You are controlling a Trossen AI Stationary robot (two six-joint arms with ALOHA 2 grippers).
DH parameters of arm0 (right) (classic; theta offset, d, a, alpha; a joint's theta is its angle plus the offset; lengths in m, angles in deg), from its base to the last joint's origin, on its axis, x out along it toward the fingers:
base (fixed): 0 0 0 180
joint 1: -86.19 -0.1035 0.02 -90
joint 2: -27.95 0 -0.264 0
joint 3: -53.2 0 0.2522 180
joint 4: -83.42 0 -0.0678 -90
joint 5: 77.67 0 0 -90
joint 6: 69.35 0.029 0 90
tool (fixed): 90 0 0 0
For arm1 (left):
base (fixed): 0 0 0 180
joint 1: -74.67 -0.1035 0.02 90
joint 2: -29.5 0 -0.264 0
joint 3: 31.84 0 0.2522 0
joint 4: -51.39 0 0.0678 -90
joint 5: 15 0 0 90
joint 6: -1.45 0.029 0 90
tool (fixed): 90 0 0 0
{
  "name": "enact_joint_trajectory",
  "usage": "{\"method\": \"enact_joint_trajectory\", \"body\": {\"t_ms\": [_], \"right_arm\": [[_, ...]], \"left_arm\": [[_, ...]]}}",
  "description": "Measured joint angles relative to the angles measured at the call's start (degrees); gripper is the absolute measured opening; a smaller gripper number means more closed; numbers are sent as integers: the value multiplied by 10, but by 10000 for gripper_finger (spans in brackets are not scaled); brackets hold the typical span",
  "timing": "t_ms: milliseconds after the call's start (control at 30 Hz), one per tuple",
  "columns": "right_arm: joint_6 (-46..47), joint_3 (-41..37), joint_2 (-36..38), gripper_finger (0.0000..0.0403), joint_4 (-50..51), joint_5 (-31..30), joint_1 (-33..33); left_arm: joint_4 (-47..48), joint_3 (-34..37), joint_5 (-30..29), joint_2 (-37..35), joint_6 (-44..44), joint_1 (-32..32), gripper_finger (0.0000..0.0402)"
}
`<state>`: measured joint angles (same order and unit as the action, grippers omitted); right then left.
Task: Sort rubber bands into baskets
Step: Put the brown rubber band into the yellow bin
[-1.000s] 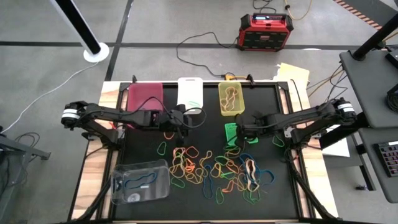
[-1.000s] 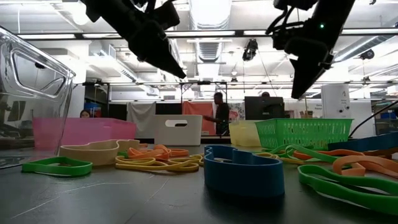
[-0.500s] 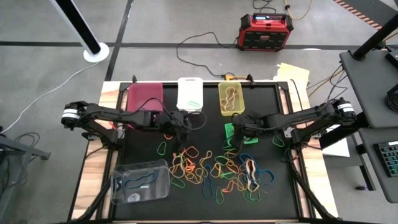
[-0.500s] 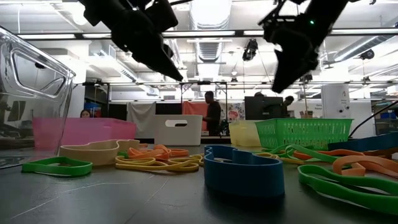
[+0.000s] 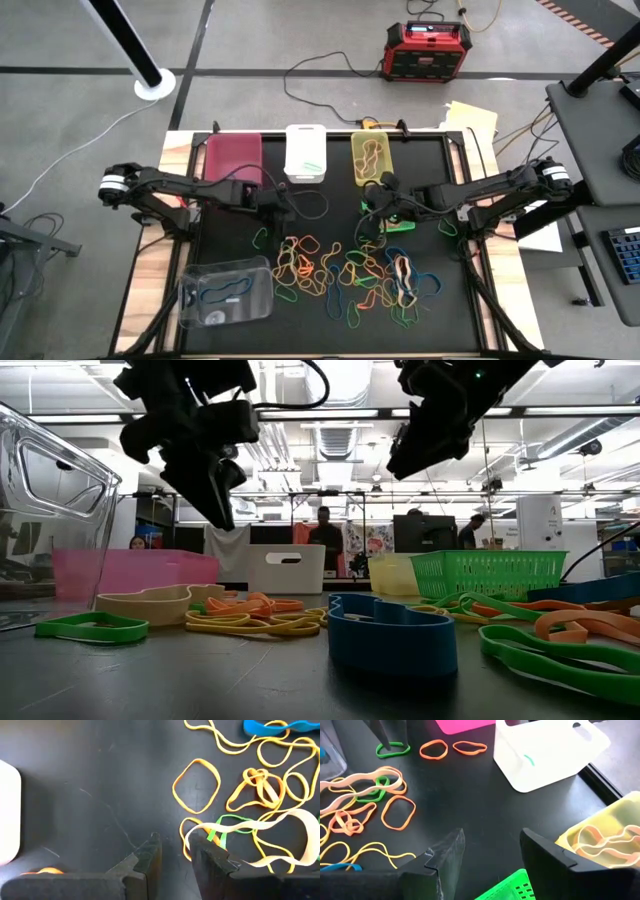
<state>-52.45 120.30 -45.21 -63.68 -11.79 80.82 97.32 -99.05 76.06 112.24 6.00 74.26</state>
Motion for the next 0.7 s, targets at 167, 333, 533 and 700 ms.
{"method": "enact_joint_trajectory", "body": {"t_ms": [167, 333, 533, 700], "right_arm": [[0, 0, 0, 187, -2, 0, 0], [0, -2, 0, 187, -2, 0, 0], [-1, -2, 0, 187, -3, 0, 0], [-3, -2, 0, 188, -4, 0, 0]], "left_arm": [[-19, 0, 0, 0, -6, 0, 87], [-39, 0, 0, 10, -30, 2, 87], [-36, -11, 1, 73, -47, 16, 87], [12, -47, 1, 105, -50, 17, 87]]}}
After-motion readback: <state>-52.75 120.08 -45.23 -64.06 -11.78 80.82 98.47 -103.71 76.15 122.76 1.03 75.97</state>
